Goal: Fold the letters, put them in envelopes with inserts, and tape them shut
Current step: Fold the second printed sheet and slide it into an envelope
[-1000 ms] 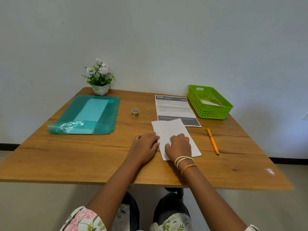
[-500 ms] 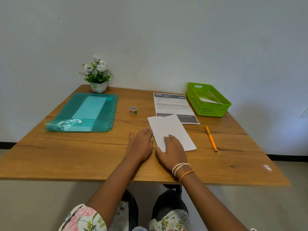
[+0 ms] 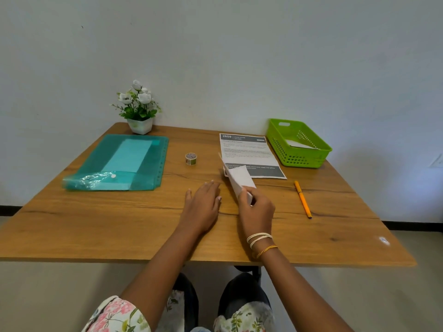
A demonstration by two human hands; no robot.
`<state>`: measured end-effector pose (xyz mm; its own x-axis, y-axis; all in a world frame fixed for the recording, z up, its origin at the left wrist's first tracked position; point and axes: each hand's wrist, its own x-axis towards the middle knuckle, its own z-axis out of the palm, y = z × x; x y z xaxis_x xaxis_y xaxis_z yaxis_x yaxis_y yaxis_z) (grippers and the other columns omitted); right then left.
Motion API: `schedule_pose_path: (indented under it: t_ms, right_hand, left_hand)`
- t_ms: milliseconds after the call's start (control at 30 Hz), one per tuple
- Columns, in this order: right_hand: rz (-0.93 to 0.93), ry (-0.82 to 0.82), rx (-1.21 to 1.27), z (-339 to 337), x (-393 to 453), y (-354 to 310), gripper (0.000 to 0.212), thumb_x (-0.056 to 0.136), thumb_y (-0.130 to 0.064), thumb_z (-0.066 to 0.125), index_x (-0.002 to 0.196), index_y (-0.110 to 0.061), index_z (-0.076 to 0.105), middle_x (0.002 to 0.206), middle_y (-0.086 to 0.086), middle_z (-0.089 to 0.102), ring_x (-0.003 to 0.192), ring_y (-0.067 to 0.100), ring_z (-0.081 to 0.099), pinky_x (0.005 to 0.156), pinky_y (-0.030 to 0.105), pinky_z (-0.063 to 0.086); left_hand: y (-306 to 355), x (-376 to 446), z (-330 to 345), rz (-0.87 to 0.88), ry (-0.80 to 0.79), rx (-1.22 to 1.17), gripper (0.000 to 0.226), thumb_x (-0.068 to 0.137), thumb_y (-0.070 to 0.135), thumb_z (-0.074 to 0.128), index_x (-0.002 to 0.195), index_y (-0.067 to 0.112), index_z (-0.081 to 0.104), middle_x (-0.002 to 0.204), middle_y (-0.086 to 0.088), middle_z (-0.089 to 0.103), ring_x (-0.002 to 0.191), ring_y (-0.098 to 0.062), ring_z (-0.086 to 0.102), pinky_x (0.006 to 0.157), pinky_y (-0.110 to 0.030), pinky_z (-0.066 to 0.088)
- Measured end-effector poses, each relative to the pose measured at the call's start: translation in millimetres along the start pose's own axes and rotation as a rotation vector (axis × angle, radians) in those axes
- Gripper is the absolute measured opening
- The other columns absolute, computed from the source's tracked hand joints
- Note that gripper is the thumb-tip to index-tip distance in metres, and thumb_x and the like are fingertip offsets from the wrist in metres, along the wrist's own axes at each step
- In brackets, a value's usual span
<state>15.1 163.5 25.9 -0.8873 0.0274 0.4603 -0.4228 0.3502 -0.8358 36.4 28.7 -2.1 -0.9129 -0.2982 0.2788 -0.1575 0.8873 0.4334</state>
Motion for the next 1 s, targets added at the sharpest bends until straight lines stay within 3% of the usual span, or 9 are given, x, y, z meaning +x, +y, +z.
schedule_pose_path:
  t_ms: [133, 267, 533, 833, 1000]
  right_hand:
    - [0.213, 0.078, 0.074, -0.4, 11.3, 4.2, 0.021, 0.093, -0.015, 0.056, 0.104, -0.009, 0.072, 0.099, 0.003, 0.07, 0.087, 0.011, 0.061, 0.069, 0.021, 0.048]
    - [0.364, 0.007, 0.012, -4.0, 17.1, 20.0, 0.028, 0.089, -0.009, 0.052, 0.111, -0.009, 0.069, 0.111, 0.007, 0.069, 0.101, 0.02, 0.063, 0.079, 0.029, 0.052]
    - [0.404, -0.193, -0.193, -12.3, 33.7, 29.7, 0.035, 0.086, -0.003, 0.051, 0.117, -0.007, 0.067, 0.117, 0.01, 0.067, 0.1, 0.022, 0.061, 0.074, 0.025, 0.046]
    - [0.279, -0.395, -0.459, -4.7, 65.5, 47.8, 0.037, 0.085, -0.001, 0.049, 0.109, -0.019, 0.072, 0.117, 0.009, 0.067, 0.11, 0.028, 0.059, 0.092, 0.032, 0.048]
    - [-0.056, -0.385, -0.747, 0.0, 62.5, 49.4, 0.035, 0.089, -0.008, 0.048, 0.116, -0.019, 0.067, 0.12, 0.009, 0.06, 0.113, 0.028, 0.052, 0.091, 0.037, 0.044]
  left_hand:
    - [2.5, -1.2, -1.1, 0.086, -0.066, 0.019, 0.049, 0.102, 0.034, 0.034, 0.149, 0.034, 0.02, 0.156, 0.007, 0.027, 0.144, -0.011, 0.021, 0.114, -0.053, 0.015]
    - [1.6, 0.5, -0.1, 0.123, -0.135, 0.053, 0.05, 0.102, 0.039, 0.032, 0.149, 0.042, 0.017, 0.158, 0.009, 0.021, 0.146, -0.012, 0.017, 0.114, -0.055, 0.013]
    - [0.2, 1.9, 0.9, 0.116, -0.171, 0.07, 0.048, 0.102, 0.042, 0.03, 0.149, 0.039, 0.024, 0.159, 0.01, 0.018, 0.146, -0.011, 0.014, 0.115, -0.055, 0.01]
    - [-1.9, 1.4, 1.8, 0.134, -0.165, 0.106, 0.047, 0.103, 0.04, 0.026, 0.149, 0.032, 0.027, 0.16, 0.008, 0.017, 0.147, -0.01, 0.011, 0.118, -0.051, 0.004]
    - [-2.3, 1.9, 2.2, 0.1, -0.202, 0.155, 0.051, 0.102, 0.044, 0.024, 0.151, 0.031, 0.021, 0.16, 0.007, 0.015, 0.147, -0.012, 0.01, 0.119, -0.044, 0.006]
